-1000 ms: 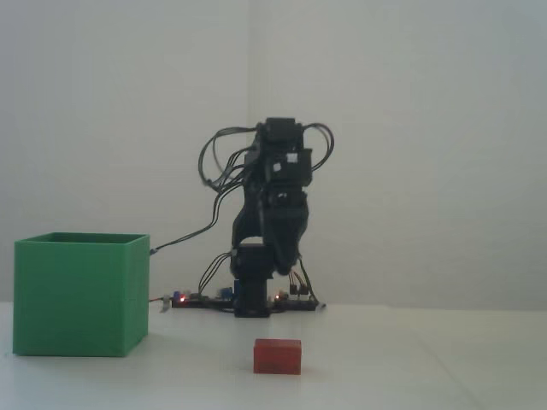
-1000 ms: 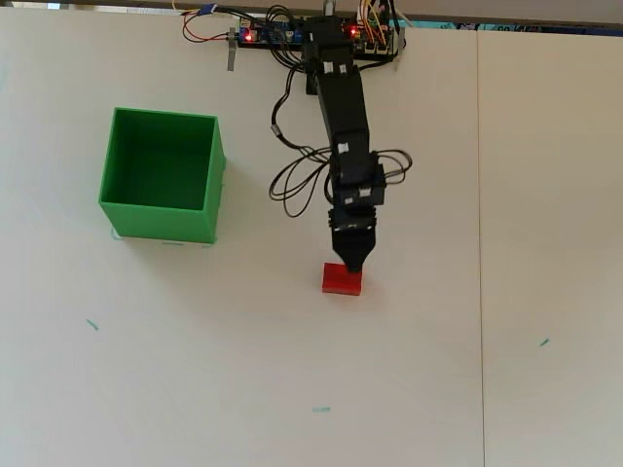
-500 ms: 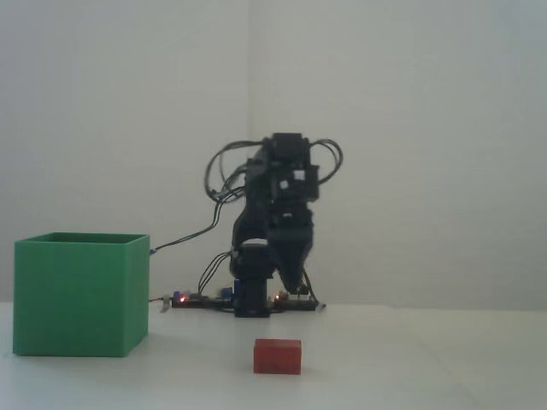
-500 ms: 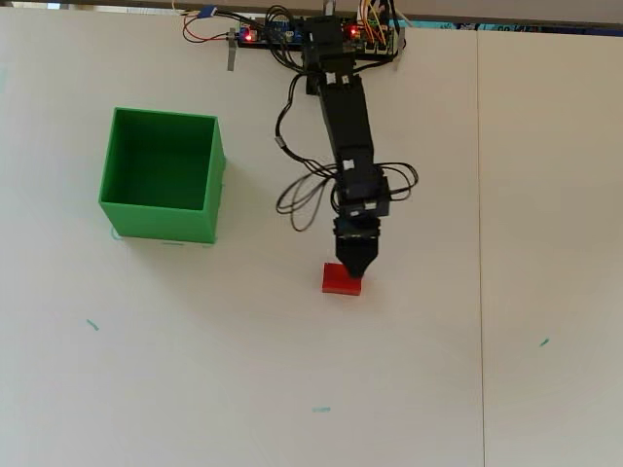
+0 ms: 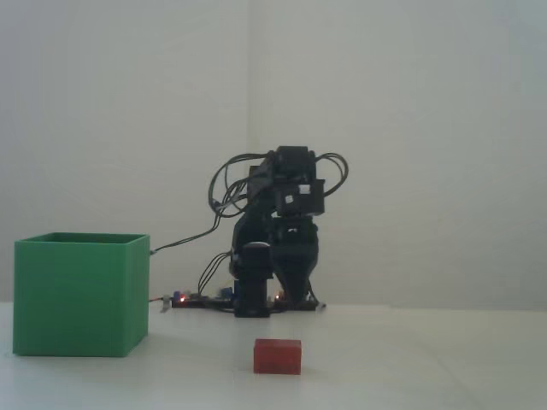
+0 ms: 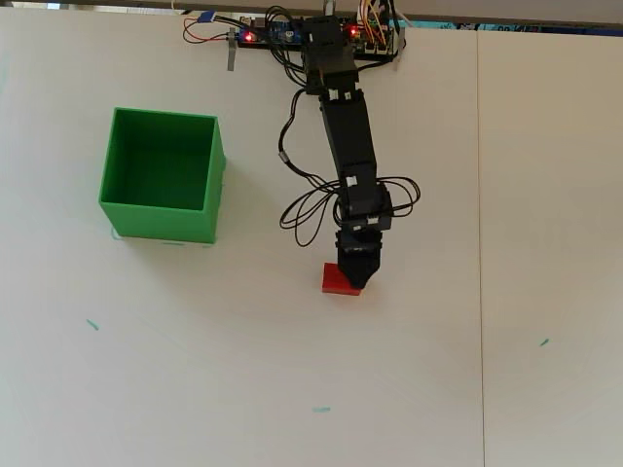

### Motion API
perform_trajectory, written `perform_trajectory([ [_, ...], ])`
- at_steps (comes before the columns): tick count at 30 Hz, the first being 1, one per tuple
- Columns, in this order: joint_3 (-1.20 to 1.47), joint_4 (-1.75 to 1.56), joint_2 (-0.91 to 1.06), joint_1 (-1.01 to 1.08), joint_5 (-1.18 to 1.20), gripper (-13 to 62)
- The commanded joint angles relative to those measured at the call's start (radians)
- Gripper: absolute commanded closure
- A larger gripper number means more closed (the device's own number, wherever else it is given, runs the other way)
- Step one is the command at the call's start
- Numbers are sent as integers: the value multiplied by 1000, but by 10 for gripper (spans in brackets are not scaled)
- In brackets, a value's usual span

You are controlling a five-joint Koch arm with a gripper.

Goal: Grasp a red block and put it in the green bin.

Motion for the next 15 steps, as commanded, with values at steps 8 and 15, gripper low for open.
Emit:
perform_trajectory([
  [8, -118, 29, -64, -12, 0, 144],
  [15, -135, 29, -100, -37, 0, 144],
])
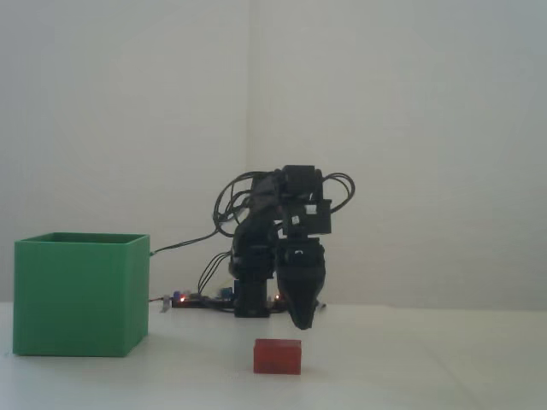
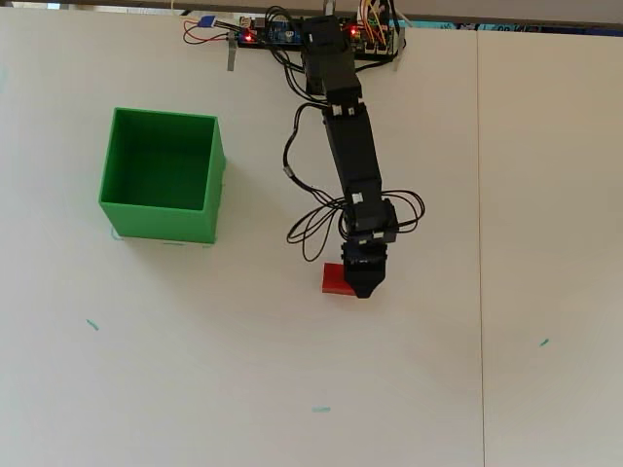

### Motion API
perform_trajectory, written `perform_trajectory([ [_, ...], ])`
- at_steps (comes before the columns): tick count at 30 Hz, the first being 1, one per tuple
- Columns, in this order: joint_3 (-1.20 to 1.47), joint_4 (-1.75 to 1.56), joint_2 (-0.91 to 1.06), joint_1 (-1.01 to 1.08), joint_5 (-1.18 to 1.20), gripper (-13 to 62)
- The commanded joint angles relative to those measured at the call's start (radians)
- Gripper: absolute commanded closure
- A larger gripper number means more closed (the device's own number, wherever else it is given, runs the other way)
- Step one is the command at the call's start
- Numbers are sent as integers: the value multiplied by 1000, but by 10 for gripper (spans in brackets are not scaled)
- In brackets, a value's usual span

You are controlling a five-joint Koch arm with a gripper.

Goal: Grasp a red block and put it in the green bin.

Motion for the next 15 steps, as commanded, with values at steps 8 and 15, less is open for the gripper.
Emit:
perform_trajectory([
  [8, -100, 29, -34, -20, 0, 144],
  [15, -150, 29, -114, -28, -2, 144],
])
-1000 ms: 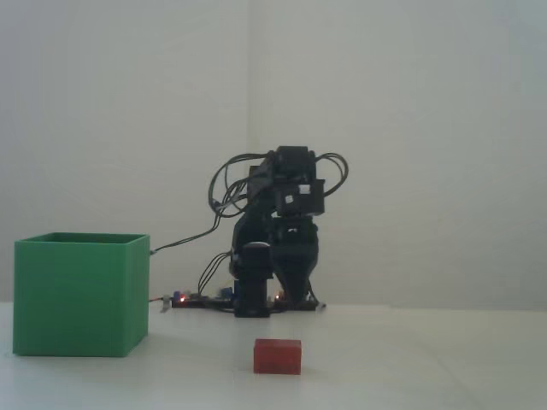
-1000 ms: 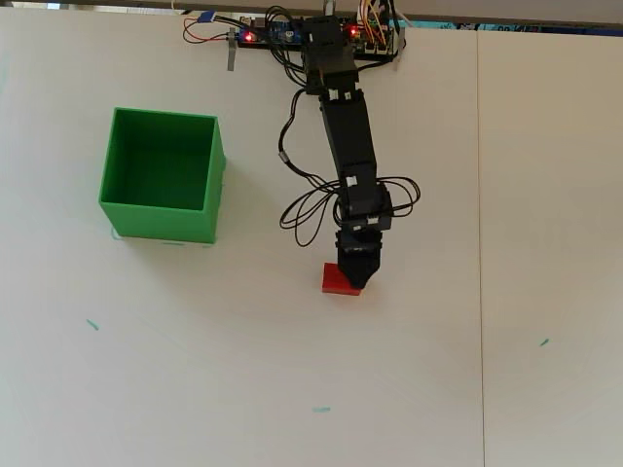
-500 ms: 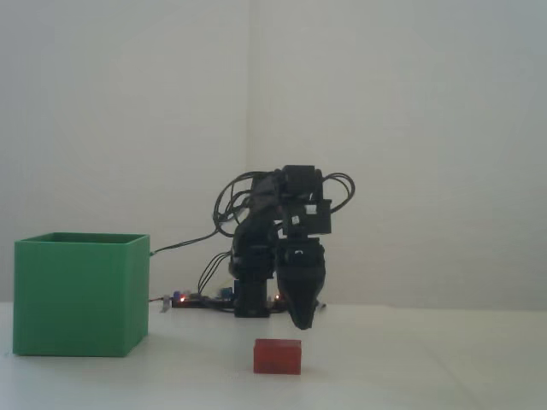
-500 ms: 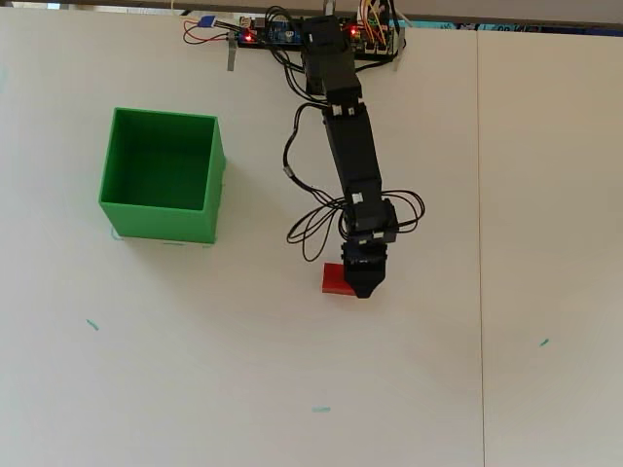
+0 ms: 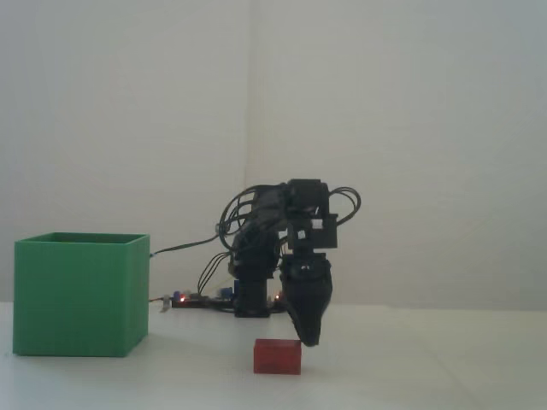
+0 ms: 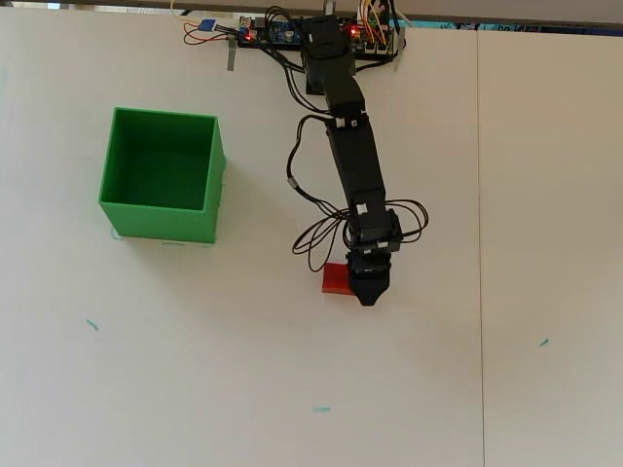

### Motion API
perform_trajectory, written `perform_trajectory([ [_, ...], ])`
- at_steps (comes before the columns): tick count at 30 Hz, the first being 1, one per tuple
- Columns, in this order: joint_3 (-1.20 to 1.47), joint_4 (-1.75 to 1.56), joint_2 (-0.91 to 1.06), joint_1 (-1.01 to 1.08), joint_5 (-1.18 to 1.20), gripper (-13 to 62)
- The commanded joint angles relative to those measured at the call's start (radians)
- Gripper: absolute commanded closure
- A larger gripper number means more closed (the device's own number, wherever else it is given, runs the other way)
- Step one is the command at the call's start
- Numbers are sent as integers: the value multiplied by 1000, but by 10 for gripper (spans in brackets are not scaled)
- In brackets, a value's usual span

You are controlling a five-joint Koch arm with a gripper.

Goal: Grasp a red block and put it in the green bin.

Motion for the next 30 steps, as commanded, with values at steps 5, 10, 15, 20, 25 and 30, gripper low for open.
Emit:
perform_trajectory([
  [5, -84, 23, -34, -11, -3, 149],
  [10, -84, -3, -43, -6, -11, 150],
  [15, -109, -3, -43, 5, -25, 149],
  [20, -141, -6, -43, 15, -60, 149],
  [25, -140, -6, -63, 25, -87, 148],
  [30, -140, -6, -75, 29, -147, 147],
])
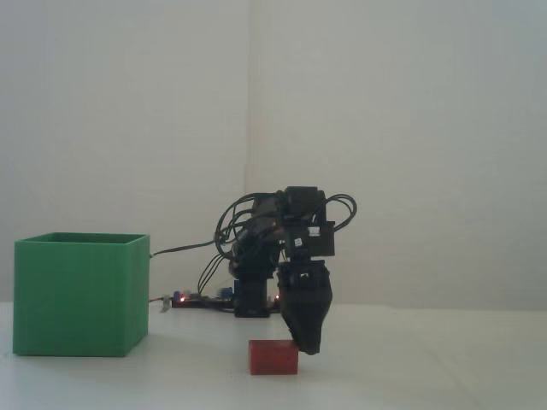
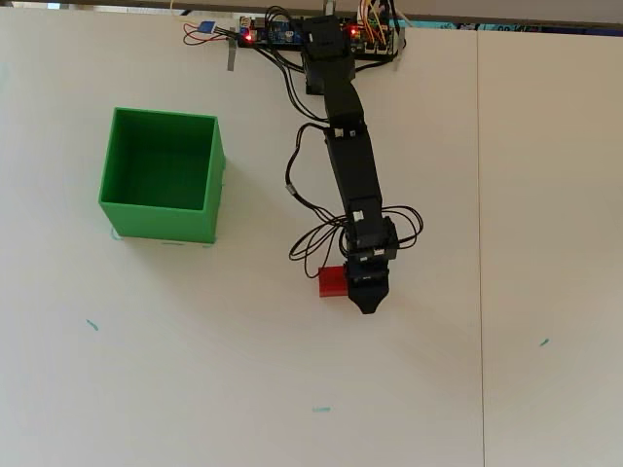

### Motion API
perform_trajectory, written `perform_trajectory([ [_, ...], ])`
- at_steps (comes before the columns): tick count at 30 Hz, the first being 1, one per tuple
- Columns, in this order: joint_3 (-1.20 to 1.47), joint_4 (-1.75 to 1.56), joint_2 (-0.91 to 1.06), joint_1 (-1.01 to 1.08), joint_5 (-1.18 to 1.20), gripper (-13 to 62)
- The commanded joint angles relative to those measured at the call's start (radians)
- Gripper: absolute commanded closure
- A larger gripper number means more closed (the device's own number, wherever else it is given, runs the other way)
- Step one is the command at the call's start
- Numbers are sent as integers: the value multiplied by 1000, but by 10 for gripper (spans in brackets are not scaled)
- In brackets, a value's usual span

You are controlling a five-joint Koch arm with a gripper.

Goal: Grasp a red block and put it in the green bin.

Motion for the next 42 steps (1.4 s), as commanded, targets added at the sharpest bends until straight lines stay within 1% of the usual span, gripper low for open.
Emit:
perform_trajectory([
  [1, -43, -5, -5, 5, -81, 147],
  [13, -43, -5, -8, -48, -87, 145],
  [26, -43, 2, 0, -49, -87, 144],
  [33, -37, 12, 67, -46, -87, 144],
  [38, 15, 12, 138, -52, -86, 144],
  [42, 58, 12, 143, -52, -86, 144],
])
